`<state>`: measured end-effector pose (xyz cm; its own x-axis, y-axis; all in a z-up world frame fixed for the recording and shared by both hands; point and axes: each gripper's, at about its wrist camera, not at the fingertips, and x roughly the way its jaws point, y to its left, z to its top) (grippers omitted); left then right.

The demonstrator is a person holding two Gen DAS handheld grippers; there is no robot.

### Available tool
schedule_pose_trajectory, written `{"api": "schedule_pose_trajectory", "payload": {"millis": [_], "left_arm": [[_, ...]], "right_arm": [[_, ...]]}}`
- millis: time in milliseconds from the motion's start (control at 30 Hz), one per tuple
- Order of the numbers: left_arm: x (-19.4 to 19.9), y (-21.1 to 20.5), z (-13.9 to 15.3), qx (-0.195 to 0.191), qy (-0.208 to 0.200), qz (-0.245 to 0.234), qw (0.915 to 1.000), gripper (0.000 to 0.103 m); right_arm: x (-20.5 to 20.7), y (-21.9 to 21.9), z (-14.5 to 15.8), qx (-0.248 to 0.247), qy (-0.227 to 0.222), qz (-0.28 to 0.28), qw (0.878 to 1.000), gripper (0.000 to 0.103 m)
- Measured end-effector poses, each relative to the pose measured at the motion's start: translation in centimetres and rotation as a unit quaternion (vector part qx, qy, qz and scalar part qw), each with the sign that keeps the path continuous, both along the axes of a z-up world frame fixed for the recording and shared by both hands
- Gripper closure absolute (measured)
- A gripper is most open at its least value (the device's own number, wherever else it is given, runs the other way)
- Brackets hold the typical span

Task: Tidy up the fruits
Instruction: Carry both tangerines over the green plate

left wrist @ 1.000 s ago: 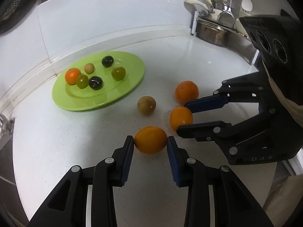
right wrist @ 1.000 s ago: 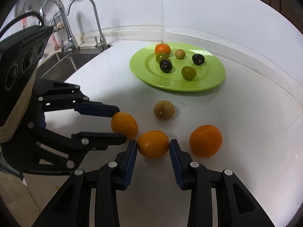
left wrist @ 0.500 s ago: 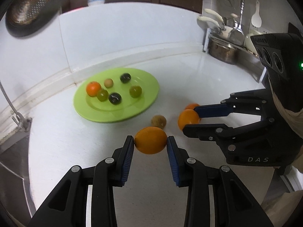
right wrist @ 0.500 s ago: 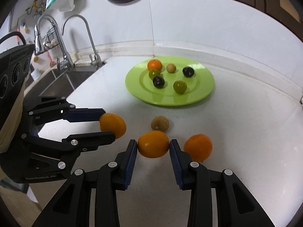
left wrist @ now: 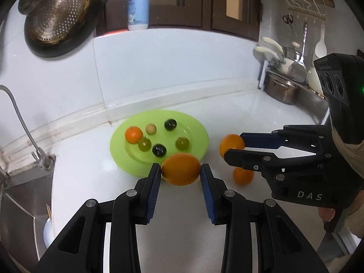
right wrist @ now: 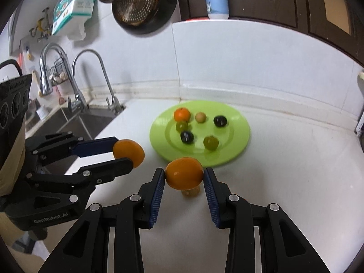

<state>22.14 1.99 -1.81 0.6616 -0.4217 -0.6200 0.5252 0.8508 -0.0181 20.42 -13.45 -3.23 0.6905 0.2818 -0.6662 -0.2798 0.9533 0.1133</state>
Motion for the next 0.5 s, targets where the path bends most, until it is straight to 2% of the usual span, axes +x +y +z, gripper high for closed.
{"api": "schedule_pose_trajectory", "payload": {"millis": [267, 500], "left_arm": [[1.9, 0.2, 1.1, -0.004, -0.013, 0.013, 0.9998, 0.068], [4.4, -0.2, 1.4, -0.008, -0.009, 0.019, 0.9997, 0.068]], "right_arm": [[2.3, 0.0, 1.7, -0.006, -0.019, -0.001, 1.0, 0.066], [4.9, -0.3, 2.3, -0.007, -0.015, 0.003, 1.0, 0.066]]}}
